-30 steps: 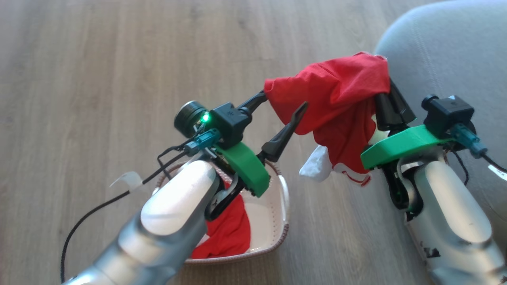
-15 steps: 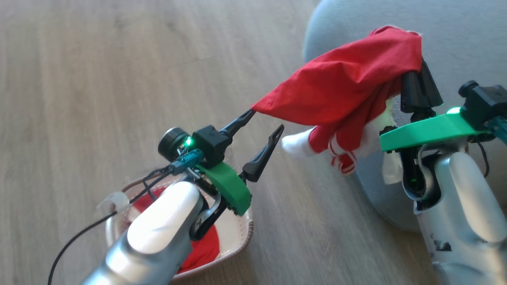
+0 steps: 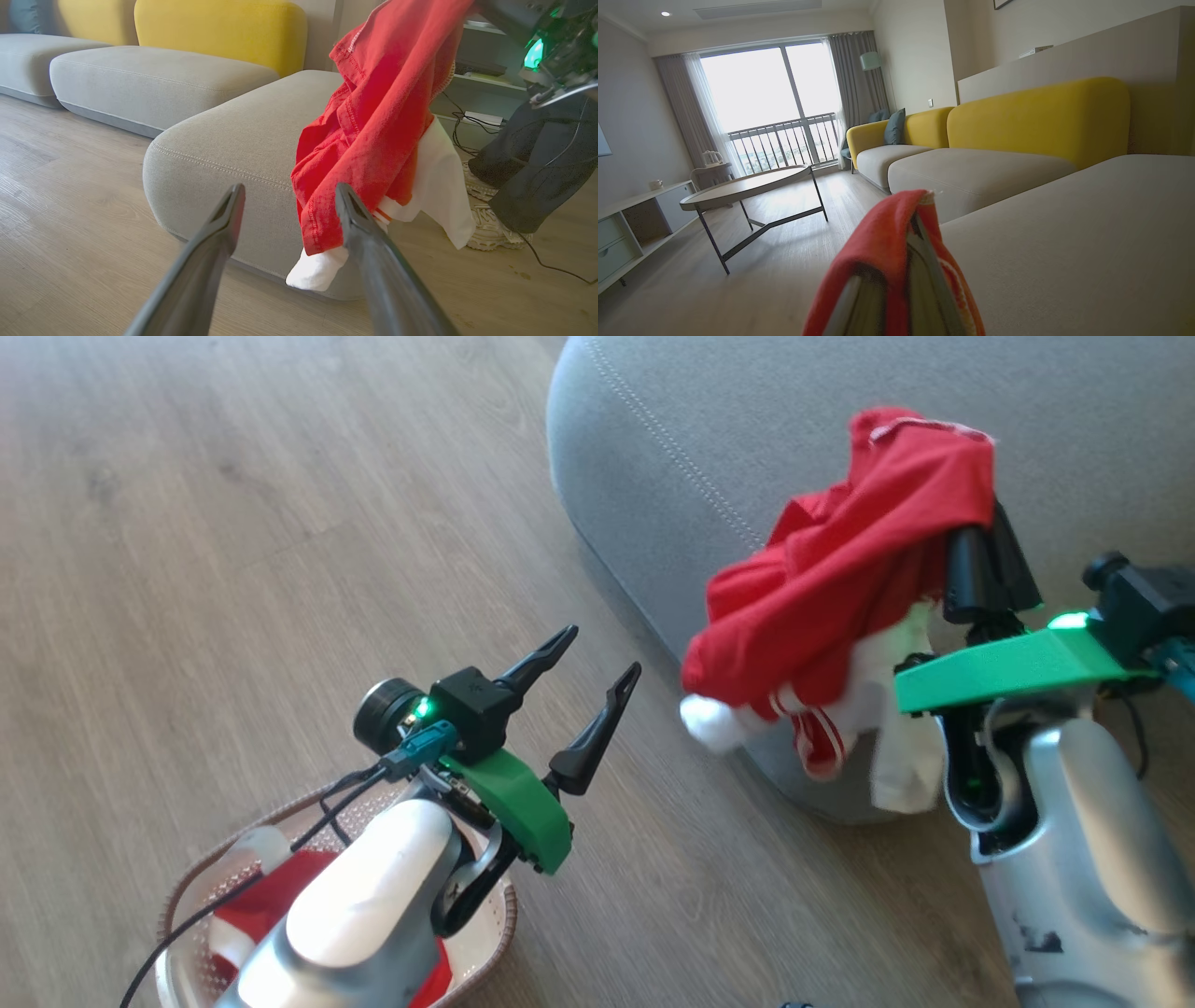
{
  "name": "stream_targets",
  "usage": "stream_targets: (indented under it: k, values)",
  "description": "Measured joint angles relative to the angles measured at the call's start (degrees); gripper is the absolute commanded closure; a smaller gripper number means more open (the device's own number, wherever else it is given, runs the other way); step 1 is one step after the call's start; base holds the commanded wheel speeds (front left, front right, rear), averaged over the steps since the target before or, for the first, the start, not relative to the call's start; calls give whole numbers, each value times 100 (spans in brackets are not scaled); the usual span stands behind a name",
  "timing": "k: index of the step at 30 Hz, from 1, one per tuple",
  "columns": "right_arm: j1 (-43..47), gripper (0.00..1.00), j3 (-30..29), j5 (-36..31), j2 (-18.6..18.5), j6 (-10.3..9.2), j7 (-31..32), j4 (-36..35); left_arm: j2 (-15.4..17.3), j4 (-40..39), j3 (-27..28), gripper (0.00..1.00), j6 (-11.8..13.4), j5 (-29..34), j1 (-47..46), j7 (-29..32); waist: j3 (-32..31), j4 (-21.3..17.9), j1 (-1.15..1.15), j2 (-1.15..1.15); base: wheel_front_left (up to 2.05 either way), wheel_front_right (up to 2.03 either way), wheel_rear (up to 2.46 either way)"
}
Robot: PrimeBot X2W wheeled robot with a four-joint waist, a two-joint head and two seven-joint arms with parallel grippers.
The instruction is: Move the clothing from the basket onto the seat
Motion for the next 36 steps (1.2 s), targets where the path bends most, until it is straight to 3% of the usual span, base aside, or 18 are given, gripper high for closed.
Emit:
stream_targets:
  k: [10, 21, 27, 36]
  values:
    - [462, 100, -597, -138, 43, 0, 0, -411, -34, -13, -94, 0, 0, -59, -122, 0, 104, -200, 0, 0, 0, 0, 0]
    - [608, 100, -672, -313, 149, 0, 0, -471, 132, -432, 114, 0, 0, 48, -118, 0, 402, -202, 0, 0, 0, 0, 0]
    - [-135, 100, -721, -186, 41, 0, 0, -250, 275, -648, 112, 0, 0, 227, -126, 0, 796, -204, 0, 0, 0, 0, 0]
    - [-1511, 100, -1122, -272, -645, 0, -1, 138, 569, -849, -9, 0, 0, 445, -420, 0, 1642, -65, 1, 0, 0, 0, 0]
